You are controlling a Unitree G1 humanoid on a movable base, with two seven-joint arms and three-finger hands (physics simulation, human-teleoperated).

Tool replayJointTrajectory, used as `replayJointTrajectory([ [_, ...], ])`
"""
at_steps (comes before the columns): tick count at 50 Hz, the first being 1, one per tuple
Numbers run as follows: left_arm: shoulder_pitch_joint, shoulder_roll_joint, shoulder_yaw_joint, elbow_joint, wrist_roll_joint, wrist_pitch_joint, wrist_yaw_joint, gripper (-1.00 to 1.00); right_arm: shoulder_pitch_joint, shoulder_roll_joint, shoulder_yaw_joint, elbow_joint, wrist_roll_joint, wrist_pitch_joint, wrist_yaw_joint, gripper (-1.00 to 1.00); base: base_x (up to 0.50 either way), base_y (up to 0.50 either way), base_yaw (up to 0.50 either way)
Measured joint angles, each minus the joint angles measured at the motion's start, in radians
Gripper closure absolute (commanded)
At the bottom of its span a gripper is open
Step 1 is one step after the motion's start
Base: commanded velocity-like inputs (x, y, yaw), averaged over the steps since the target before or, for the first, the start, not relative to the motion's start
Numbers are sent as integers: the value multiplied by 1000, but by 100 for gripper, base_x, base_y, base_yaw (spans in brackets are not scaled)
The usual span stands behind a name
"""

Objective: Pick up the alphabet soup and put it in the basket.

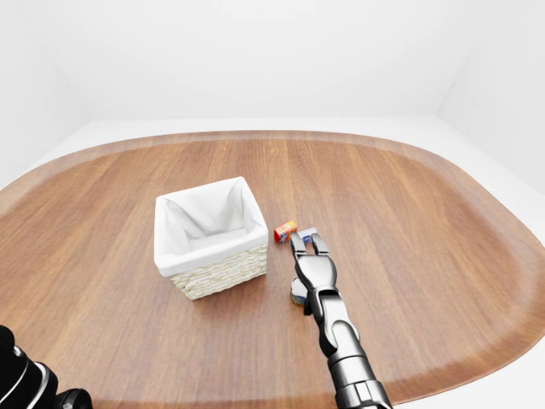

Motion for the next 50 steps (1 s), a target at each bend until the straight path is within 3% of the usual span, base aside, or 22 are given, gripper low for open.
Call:
replayJointTrajectory([
  [21,0,3,1,-3,-24,0,8,-100,9,12,30,95,-1,7,-51,-100,0,0,0],
  [50,-2,14,1,-3,-59,0,21,-100,-77,32,49,270,11,16,-119,-100,0,0,0],
])
